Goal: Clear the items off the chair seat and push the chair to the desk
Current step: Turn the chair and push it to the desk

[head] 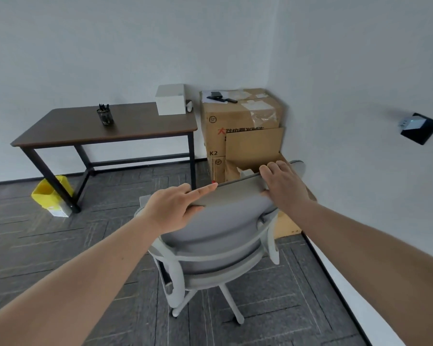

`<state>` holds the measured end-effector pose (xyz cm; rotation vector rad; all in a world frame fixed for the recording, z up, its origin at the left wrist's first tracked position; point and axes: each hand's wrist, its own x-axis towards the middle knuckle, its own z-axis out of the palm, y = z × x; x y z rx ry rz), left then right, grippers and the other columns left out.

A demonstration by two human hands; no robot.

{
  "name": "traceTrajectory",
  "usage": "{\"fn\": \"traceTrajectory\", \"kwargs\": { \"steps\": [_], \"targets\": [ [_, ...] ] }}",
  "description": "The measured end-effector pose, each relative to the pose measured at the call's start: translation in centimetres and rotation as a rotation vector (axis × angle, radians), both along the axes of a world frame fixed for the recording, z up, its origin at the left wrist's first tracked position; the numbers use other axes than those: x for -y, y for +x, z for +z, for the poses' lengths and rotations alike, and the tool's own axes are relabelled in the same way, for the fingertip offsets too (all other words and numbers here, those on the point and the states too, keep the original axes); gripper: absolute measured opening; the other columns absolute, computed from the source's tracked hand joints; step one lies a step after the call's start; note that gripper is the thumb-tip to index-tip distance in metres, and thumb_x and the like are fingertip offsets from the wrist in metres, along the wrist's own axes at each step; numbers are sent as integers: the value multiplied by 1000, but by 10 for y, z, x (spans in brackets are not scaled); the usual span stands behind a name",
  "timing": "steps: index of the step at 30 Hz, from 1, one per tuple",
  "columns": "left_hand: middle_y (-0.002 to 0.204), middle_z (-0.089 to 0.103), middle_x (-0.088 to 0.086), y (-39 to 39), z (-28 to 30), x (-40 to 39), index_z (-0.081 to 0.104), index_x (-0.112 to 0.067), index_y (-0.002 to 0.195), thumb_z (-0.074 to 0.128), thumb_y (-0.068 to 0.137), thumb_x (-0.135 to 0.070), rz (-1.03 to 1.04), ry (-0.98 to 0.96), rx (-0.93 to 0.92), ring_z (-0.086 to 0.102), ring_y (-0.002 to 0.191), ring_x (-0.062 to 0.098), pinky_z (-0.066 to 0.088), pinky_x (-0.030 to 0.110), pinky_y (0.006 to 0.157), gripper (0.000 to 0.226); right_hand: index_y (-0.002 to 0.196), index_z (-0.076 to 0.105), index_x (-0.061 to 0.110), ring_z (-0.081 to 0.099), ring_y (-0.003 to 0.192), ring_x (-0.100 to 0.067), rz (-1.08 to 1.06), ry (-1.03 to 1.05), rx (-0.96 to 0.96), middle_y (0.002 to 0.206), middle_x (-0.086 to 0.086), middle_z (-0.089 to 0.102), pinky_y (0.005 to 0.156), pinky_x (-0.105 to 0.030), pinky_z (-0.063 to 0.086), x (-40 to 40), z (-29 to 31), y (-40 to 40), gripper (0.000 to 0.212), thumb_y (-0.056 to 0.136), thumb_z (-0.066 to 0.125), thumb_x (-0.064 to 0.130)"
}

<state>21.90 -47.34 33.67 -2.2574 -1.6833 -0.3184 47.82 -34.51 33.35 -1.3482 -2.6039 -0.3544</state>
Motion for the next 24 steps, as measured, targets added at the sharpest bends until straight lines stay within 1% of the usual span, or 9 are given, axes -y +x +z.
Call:
{"fn": "traceTrajectory", "kwargs": {
  "steps": [2,5,9,11,13,15,18,22,24],
  "targets": [
    [72,49,-3,-16,-2,4,4,-47,143,30,91,-49,-3,5,1,43,52,13,39,25,45,58,108,45,14,51,108,-34,-30,25,13,105,-9,59,104,-52,40,12,-2,-12,51,72,80,21],
    [76,47,-2,-38,-4,11,-9,-52,139,24,91,-49,0,-13,7,46,59,15,46,29,58,58,113,45,16,52,110,-34,-46,45,26,110,-7,61,105,-55,37,27,-2,-29,49,76,77,17],
    [80,43,-3,-62,-6,17,-22,-62,131,20,91,-52,3,-33,22,50,68,18,50,35,72,59,107,35,16,60,100,-36,-80,57,46,100,-9,65,94,-57,45,41,-3,-50,72,59,89,19],
    [82,45,-2,-73,-9,19,-23,-61,131,21,91,-51,7,-30,23,51,70,18,50,36,74,60,108,37,15,60,99,-36,-91,51,60,100,-9,65,95,-57,45,45,-1,-60,70,60,89,19],
    [83,47,-2,-83,-10,20,-22,-60,132,23,91,-51,11,-15,27,52,70,18,50,36,74,61,111,45,13,57,104,-36,-90,56,58,106,-9,63,101,-56,41,46,0,-70,57,69,83,20],
    [82,44,-4,-93,-10,20,-23,-60,131,23,91,-51,10,-11,32,50,71,16,49,35,74,61,113,47,13,54,108,-36,-84,44,49,109,-10,61,105,-55,36,47,0,-80,48,76,77,19],
    [81,40,-5,-108,-9,17,-22,-60,131,22,91,-52,9,-16,27,48,72,16,47,35,75,60,115,46,13,53,110,-36,-93,32,58,112,-10,59,106,-55,34,48,3,-94,50,77,77,24],
    [83,46,-2,-127,-10,15,-11,-58,136,23,90,-51,15,-24,31,51,73,19,49,37,76,58,118,45,12,52,111,-36,-105,1,81,113,-11,58,107,-55,34,51,7,-113,55,77,76,32],
    [81,42,-4,-139,-11,14,-16,-59,135,25,91,-50,8,-14,31,49,72,18,48,36,75,60,119,44,12,52,112,-36,-107,-14,86,114,-11,57,108,-55,33,52,7,-125,55,78,75,33]
  ]
}}
